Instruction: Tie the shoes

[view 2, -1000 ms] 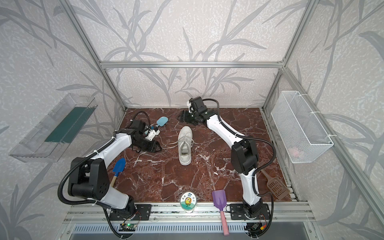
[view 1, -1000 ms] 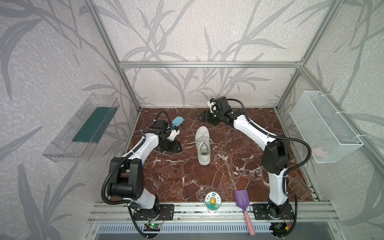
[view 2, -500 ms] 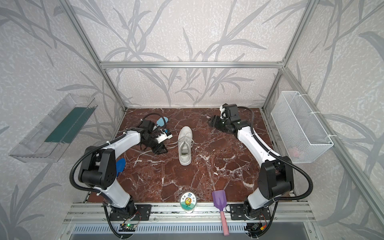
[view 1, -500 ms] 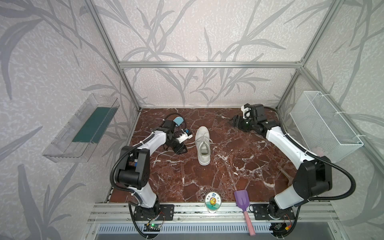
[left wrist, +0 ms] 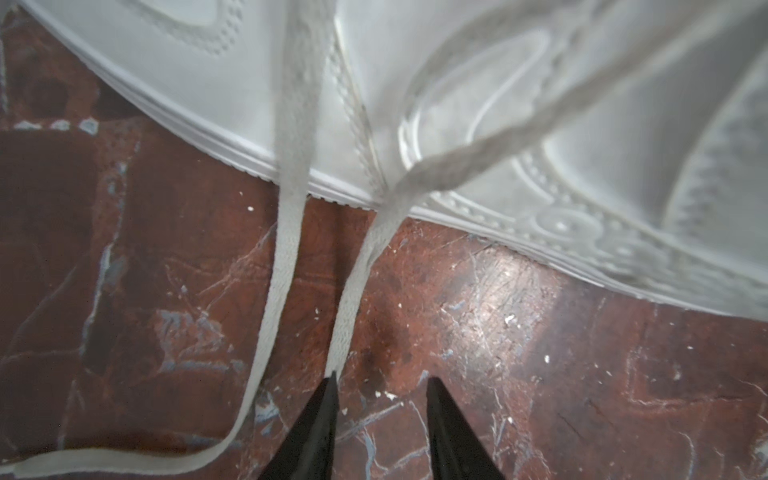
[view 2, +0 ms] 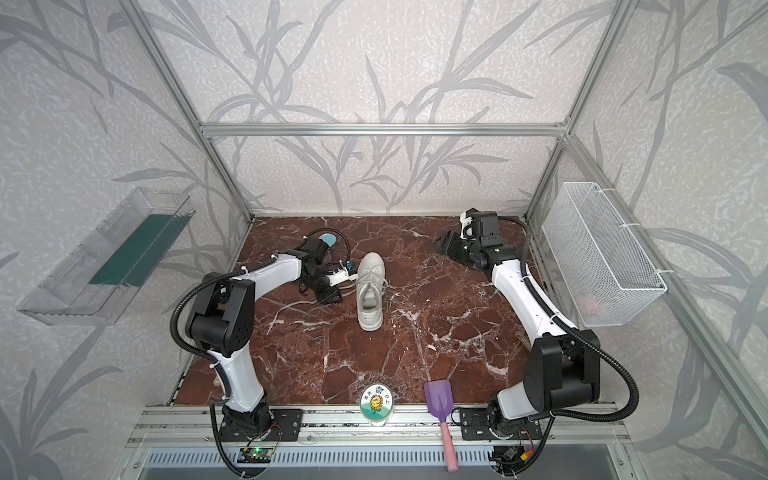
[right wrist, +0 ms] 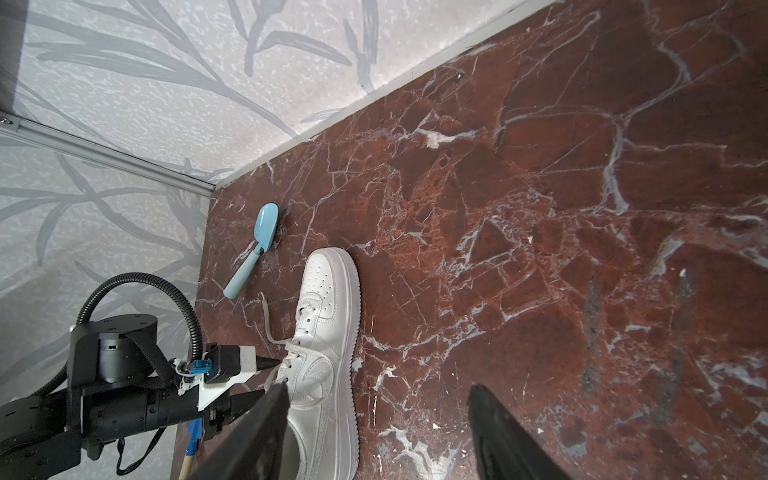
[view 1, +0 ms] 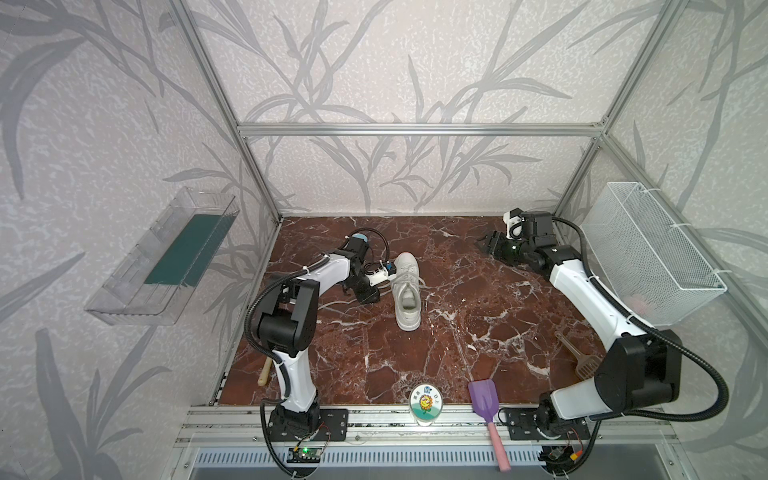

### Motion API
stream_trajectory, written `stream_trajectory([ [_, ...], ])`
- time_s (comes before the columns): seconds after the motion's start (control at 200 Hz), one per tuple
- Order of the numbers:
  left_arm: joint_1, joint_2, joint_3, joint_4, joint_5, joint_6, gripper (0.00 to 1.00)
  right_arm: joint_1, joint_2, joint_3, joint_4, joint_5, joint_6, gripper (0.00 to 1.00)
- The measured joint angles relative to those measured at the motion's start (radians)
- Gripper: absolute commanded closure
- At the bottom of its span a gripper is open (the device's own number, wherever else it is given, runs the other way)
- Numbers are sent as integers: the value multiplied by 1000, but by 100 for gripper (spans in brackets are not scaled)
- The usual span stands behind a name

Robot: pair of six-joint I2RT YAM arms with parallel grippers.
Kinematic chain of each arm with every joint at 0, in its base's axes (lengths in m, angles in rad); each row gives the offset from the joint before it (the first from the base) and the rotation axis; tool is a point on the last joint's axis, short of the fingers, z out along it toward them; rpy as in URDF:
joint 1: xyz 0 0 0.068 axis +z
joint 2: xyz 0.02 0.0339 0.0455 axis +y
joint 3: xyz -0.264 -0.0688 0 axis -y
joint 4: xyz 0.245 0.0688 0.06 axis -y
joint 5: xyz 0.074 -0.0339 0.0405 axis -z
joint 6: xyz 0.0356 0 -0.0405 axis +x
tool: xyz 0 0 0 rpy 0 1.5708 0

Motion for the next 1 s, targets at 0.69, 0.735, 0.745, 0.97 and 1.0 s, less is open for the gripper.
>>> stream_trajectory([
  [0.69, -21, 25, 0, 93, -94, 2, 69, -17, -13, 0, 0, -17, -6, 31],
  [0.735, -21, 24, 0, 97, -94, 2, 69, -17, -13, 0, 0, -17, -6, 31],
  [0.745, -21, 24, 0, 97, -94, 2, 69, -17, -13, 0, 0, -17, -6, 31],
  [0.97, -24, 31, 12, 74, -108, 2, 69, -17, -13, 0, 0, -18, -6, 31],
  [1.0, -25, 31, 14, 72, -111, 2, 69, -17, -13, 0, 0, -18, -7, 31],
])
